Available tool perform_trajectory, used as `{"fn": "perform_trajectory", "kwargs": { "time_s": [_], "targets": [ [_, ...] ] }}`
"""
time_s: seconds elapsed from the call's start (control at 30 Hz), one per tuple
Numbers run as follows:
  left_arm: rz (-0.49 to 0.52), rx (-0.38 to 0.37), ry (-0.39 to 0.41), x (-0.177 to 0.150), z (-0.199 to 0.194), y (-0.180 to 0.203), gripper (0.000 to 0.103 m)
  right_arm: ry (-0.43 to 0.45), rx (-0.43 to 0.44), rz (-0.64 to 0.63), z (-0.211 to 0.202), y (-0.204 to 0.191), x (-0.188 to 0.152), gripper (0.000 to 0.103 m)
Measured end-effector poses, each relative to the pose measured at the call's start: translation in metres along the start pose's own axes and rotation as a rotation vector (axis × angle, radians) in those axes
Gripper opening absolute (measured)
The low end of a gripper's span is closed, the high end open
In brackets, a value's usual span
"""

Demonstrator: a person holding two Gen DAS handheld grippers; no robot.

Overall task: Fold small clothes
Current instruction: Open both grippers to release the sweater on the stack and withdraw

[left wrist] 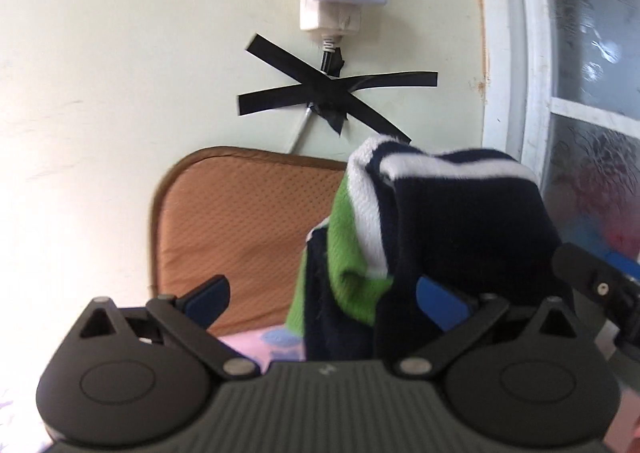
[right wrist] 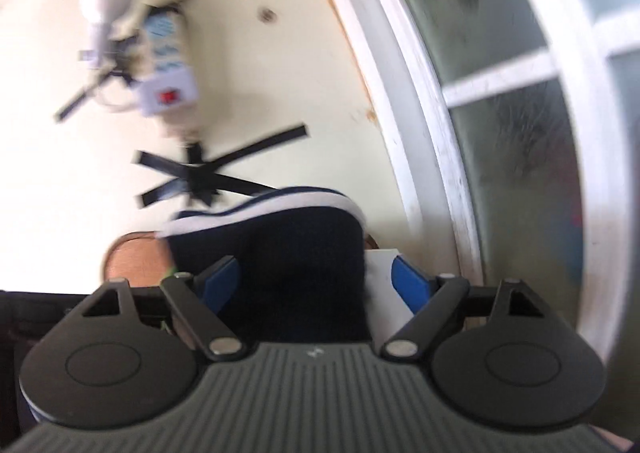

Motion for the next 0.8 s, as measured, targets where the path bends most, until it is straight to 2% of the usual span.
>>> {"fn": "perform_trajectory", "kwargs": {
  "time_s": [0.07, 0.2, 0.37, 0.63, 0.8],
  "targets": [
    [0.013, 0.003, -0.025, -0.012, -0.016, -0.001, 0.103, -0.021, 0.018, -0.002, -0.025, -0.009, -0.006, 0.086],
    [-0.011, -0.012, -0.098, -0.033, -0.055, -0.011, 0.103, -0.121, 0.054, 0.024, -0.074, -0.027, -0.028, 0.087],
    [-0.013, -0.017, -0.191, -0.074, -0.104, -0.025, 0.103, -0.203, 0.029, 0.078, -0.117, -0.039, -0.057, 0.087],
    [-0.026, -0.003, -0.22, -0.106, -0.147, -0.047, 0.103, -0.275, -0.041, 0.107, -0.148, -0.05, -0.085, 0.087],
    [-0.049, 0.021, -0.207, -0.116, -0.158, -0.059, 0.103, -0.238, -0.056, 0.029, -0.161, -0.064, -0.091, 0.087]
  ]
}}
Point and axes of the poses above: each gripper's, at about its wrist camera, not at the fingertips, and z roughly the way its jaws point, y to its right, x to its top, the point moved 2 cm from there along z, roughly the way its jaws point, and after that the axes turned 11 degrees about y, right-handed, at the moved point
